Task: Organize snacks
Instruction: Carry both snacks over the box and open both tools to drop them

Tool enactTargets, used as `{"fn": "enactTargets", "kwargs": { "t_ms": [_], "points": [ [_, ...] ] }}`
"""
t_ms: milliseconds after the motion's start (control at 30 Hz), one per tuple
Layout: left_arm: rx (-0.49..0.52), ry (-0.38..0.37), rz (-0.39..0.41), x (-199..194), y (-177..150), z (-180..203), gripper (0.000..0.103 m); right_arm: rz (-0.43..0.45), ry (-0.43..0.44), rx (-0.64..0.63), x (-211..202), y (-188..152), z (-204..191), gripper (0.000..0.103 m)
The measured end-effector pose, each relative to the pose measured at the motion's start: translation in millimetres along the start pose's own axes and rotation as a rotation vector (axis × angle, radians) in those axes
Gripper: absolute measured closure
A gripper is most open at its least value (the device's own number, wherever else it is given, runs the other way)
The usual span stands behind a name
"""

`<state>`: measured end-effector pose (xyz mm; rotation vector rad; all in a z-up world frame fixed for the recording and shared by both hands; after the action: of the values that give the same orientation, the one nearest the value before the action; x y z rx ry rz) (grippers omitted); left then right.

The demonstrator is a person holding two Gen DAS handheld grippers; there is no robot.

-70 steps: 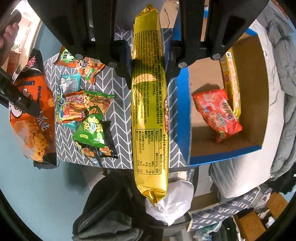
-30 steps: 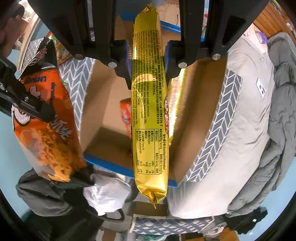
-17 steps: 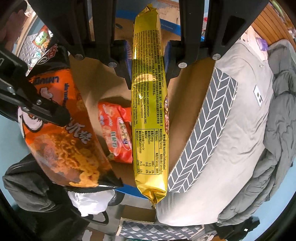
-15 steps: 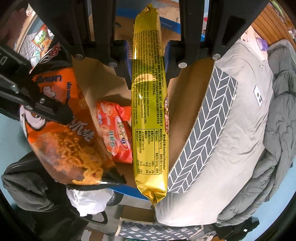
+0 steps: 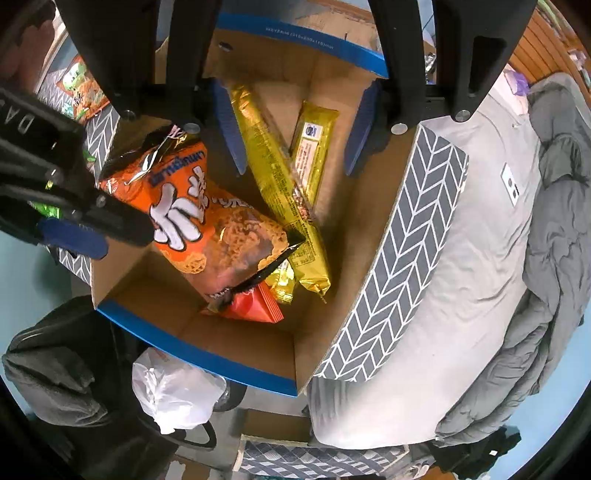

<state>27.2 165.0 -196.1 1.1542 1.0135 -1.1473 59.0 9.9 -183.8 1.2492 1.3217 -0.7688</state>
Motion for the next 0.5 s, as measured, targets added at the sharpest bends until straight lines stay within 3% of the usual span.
{"fn": "enactTargets", "kwargs": {
  "t_ms": [167,500],
  "points": [
    [0.015,0.0,-0.005,-4.7,0.2,3.0,0.046,0.017,-0.029,0.024,-8.3,1.1,12.9,0.032],
    [0.069,-0.029,-0.01,-15.5,-0.9,28.3,0.045,0.033,-0.062,0.072,-26.4,-11.6,47.4,0.032]
  ]
}}
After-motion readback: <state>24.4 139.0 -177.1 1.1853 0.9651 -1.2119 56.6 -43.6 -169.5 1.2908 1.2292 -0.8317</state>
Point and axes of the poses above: each gripper's, at about its wrist camera, not at the fingertips, and x roughly the way its jaws point, z to its right, y to its top, the point moved 6 cm from there along x, roughly the way its jaws point, and after that the axes turned 10 degrees about -y, right-handed, at the moved point
